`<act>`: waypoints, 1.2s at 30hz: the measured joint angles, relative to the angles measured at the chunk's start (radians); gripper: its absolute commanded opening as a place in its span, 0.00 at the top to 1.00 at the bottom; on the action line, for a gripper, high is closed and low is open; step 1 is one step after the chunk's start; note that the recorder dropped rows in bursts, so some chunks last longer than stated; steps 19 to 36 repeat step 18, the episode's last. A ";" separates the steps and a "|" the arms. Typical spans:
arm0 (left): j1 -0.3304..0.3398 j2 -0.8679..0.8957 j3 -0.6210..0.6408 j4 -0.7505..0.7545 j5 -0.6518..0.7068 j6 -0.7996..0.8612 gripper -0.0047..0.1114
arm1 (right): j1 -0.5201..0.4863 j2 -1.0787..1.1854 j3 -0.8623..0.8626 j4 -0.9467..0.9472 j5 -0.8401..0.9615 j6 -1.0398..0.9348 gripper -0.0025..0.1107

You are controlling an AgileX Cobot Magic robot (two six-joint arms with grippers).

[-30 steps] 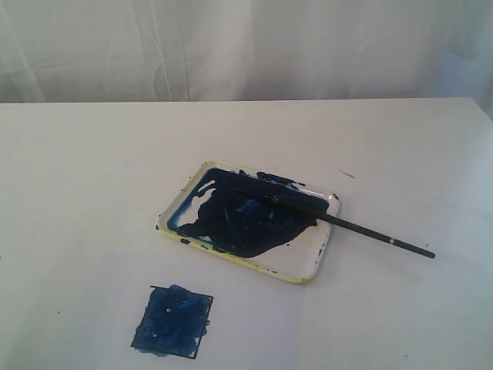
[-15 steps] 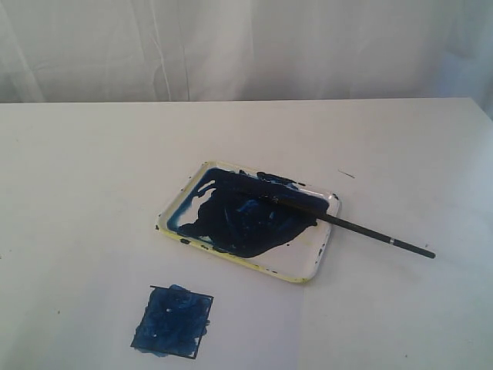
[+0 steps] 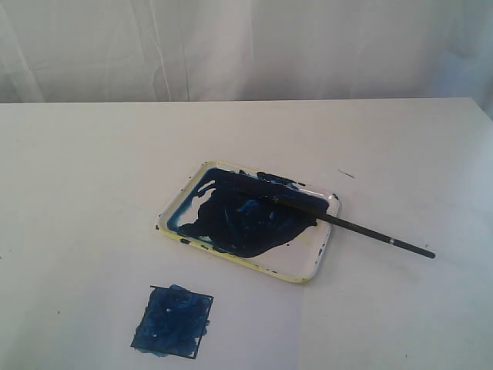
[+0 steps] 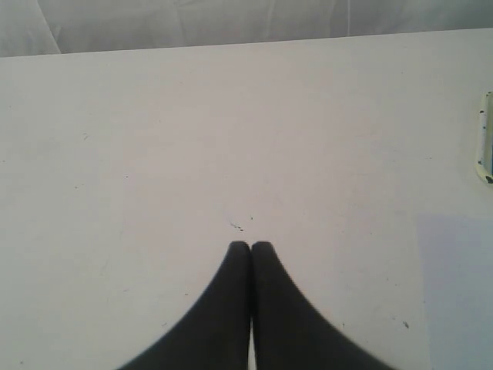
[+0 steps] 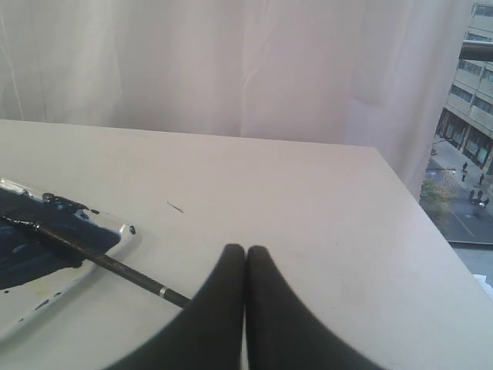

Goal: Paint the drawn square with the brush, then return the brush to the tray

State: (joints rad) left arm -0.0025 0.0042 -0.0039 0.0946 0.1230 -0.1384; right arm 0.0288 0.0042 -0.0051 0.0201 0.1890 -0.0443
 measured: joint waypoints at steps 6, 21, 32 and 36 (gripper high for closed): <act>0.000 0.000 0.000 0.000 0.000 0.000 0.96 | 0.000 0.000 0.000 0.000 0.000 0.016 0.98; 0.000 0.000 0.000 0.000 0.000 0.000 0.96 | 0.000 0.000 0.000 0.000 0.000 0.017 0.98; 0.000 0.000 0.000 0.000 0.000 0.000 0.96 | 0.000 0.000 0.000 0.000 0.000 0.017 0.98; 0.000 0.000 0.000 0.000 0.000 0.000 0.96 | 0.000 0.000 0.000 0.000 0.000 0.017 0.98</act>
